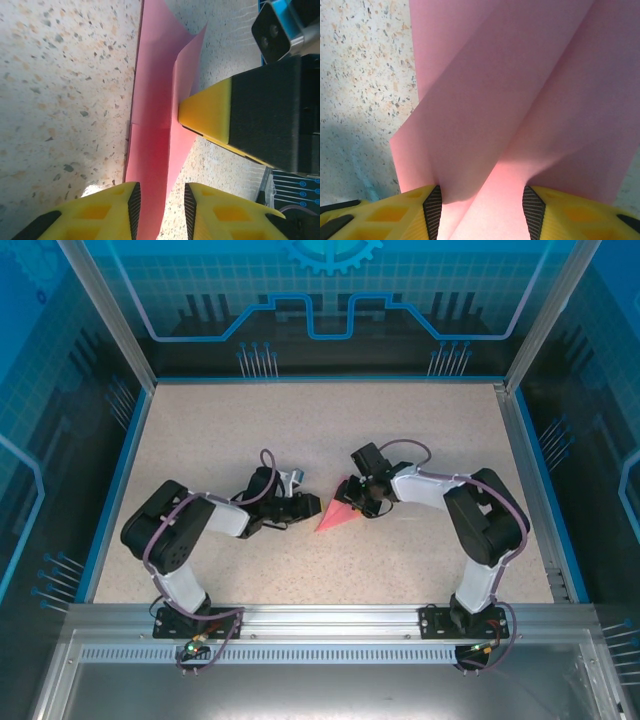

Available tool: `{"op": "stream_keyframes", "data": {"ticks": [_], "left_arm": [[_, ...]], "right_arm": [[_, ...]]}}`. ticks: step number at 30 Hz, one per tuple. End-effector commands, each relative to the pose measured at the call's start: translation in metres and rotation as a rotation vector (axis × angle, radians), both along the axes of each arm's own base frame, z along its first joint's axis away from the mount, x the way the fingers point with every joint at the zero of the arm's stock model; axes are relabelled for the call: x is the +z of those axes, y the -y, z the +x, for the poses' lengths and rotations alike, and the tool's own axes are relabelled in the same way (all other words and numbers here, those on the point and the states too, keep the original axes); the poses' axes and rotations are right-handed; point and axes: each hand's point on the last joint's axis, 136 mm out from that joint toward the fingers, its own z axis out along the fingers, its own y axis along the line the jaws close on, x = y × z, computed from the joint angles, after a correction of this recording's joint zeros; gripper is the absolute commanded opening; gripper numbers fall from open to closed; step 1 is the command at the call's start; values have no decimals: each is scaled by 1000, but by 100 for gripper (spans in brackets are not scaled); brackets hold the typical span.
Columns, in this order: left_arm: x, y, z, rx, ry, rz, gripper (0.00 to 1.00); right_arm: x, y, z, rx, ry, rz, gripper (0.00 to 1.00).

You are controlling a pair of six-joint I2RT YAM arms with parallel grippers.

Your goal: Fold a paper plane with a square sheet of paper (pick it up from the middle)

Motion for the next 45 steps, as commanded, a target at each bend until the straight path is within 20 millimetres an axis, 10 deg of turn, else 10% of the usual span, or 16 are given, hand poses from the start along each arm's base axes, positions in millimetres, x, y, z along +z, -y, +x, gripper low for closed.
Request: {"op": "stream_keyframes", "data": {"ticks": [1,24,45], "left_arm": [[11,0,-2,-5,-25,-27,37],[19,24,3,-102,-98,-108,19],[7,36,-3,-167,-137,-101,13]], "right_arm": [[-26,15,-16,-21,-98,-106,51],[-38,18,-26,-4,-193,-172,39],[-47,14,-28,7,-268,-193,50]]}}
